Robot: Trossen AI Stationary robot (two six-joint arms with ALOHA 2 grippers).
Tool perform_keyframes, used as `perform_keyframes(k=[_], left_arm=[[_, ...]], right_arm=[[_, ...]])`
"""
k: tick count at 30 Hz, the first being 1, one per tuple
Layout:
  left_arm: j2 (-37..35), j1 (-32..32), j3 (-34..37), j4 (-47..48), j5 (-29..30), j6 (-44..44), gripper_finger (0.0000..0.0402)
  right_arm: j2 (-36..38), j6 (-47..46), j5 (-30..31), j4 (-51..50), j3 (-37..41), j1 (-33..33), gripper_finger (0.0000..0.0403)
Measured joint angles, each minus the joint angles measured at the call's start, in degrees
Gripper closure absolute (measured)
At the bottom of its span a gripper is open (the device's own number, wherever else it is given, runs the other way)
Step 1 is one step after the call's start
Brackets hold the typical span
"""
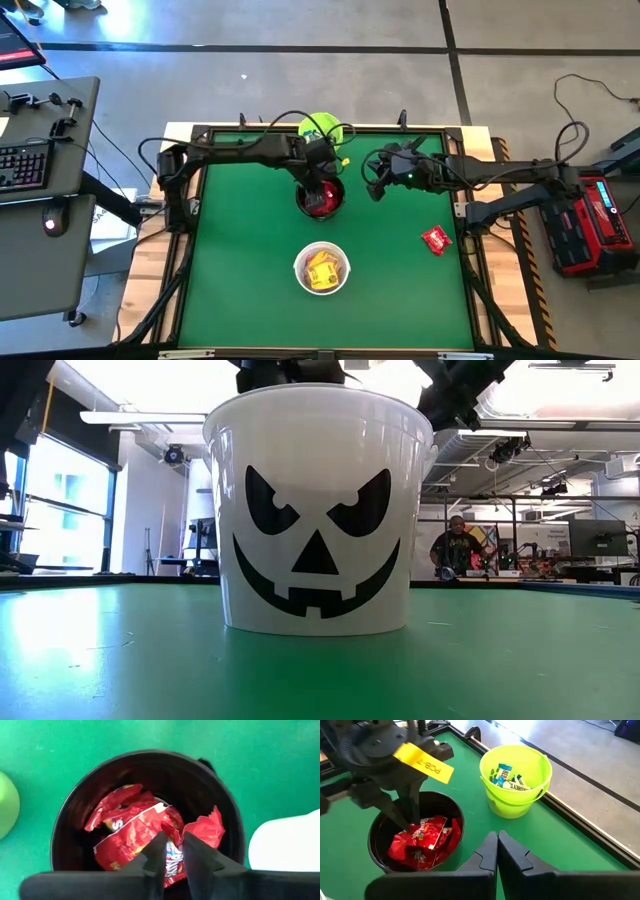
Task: Sort candy by brand, put in halloween buckets
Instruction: Put the red chocolate into the black bucket
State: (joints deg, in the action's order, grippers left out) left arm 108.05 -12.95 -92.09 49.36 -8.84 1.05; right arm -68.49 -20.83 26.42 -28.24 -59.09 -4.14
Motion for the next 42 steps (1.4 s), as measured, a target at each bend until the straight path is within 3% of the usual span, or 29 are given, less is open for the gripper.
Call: perform_keyframes(k=[5, 10, 13, 17, 23, 42], left_arm=[[-0.4, 0.3, 0.0, -0.7, 0.0, -1.3, 0.0322], [-0.4, 1.0, 0.0, -0.9, 0.8, -1.5, 0.0321], [-0.4, 1.5, 0.0, -1.6, 0.4, -2.7, 0.0326], [-0.4, 1.6, 0.0, -0.8, -5.3, -6.2, 0.0341], [-0.4, 1.2, 0.2, 0.0, -5.6, -8.4, 0.0387], [-2.3, -0.9, -4.0, 19.0, 0.4, -19.5, 0.0401]], right_arm=[[0.0, -0.1, -0.1, -0.3, 0.0, 0.0, 0.0403], [0.0, -0.1, -0.1, -0.3, 0.0, 0.0, 0.0403], [0.0, -0.1, -0.2, -0.3, 0.0, 0.0, 0.0403], [0.0, -0.1, -0.3, -0.3, 0.0, 0.0, 0.0403], [0.0, -0.1, -0.3, -0.8, 0.0, 0.0, 0.0403], [0.0, -1.8, -0.3, -2.6, 0.0, 0.0, 0.0403]])
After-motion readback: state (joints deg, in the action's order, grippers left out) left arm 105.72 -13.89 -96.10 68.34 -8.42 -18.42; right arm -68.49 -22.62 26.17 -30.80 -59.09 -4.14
